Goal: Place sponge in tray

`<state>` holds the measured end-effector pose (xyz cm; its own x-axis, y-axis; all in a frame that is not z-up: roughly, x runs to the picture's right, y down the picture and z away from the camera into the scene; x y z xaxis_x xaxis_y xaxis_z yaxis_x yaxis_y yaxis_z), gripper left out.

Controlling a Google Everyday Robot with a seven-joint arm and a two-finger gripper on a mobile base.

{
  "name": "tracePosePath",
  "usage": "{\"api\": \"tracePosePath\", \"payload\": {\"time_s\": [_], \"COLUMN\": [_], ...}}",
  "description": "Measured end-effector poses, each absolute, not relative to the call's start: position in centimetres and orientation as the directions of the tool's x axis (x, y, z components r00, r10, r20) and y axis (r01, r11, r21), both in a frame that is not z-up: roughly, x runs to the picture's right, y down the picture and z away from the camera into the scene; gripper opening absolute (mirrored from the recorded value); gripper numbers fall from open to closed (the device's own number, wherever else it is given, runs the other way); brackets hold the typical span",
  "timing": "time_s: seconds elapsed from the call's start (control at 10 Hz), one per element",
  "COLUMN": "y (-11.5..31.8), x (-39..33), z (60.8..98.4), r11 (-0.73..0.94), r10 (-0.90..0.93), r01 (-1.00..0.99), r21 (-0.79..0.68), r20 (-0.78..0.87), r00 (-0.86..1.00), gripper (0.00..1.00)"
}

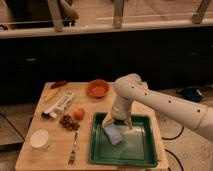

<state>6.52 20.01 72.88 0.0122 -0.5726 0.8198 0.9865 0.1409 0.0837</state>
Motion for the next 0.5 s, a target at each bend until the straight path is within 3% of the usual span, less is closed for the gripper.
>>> {"api": "tracePosePath", "payload": {"time_s": [0.5], "y": [19.99], "x": [6.47], "z": [72.88], "r11": [0.141], "r10": [-0.573], "r01": [0.986], "r21": [0.085], "r20": [0.819], "r00": [0.012], "gripper": [0.8]}}
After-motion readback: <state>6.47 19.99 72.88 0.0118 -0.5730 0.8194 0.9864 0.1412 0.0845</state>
